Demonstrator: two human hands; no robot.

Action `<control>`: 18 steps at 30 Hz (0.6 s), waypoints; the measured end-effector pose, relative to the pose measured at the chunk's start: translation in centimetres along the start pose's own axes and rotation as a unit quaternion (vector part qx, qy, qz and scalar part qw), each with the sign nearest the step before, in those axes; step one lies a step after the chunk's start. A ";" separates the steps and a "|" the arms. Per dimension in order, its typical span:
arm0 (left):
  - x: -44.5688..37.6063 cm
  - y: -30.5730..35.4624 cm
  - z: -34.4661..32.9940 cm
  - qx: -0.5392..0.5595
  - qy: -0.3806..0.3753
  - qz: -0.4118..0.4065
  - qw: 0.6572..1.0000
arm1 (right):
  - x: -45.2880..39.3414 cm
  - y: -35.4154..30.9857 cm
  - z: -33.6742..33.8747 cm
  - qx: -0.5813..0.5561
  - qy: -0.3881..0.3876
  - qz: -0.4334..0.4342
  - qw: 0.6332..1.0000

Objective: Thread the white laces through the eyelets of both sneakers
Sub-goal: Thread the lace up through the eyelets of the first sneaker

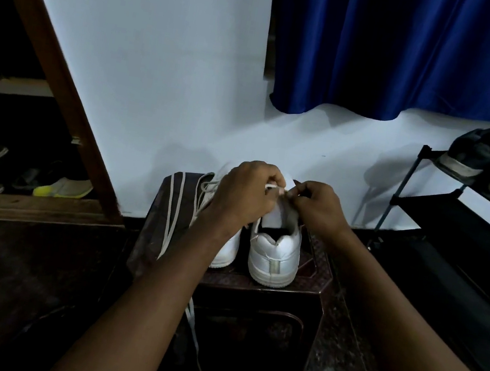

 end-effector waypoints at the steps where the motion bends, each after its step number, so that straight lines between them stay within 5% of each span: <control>1: -0.1 0.1 0.5 -0.027 0.008 0.016 0.999 | -0.2 0.4 -0.2 -0.029 -0.014 -0.017 0.999; 7: -0.1 0.1 0.3 -0.169 -0.007 0.008 0.986 | -0.6 0.6 -0.3 -0.031 -0.023 0.000 0.999; 10: -0.4 -0.1 0.7 0.029 0.081 0.031 0.996 | -0.7 0.6 0.0 -0.024 -0.020 0.016 0.999; 13: -0.8 -0.8 1.6 0.346 0.167 0.117 0.916 | -0.7 0.4 0.1 -0.020 -0.033 0.030 0.999; 15: -0.8 -1.0 1.9 0.402 0.112 0.155 0.895 | -0.6 0.1 0.2 0.001 -0.026 0.048 0.998; 18: -0.4 -1.4 2.3 0.209 -0.033 0.138 0.968 | -0.2 -0.6 0.4 0.068 -0.011 0.084 0.994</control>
Point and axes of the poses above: each hand's wrist, its own x-axis away from the middle knuckle, its own z-axis out of the back of the hand, y = z × x, the point moved 6 cm from there along -x, towards the middle knuckle, and after that the axes turned 11 degrees about -z, right-handed, at the moved point
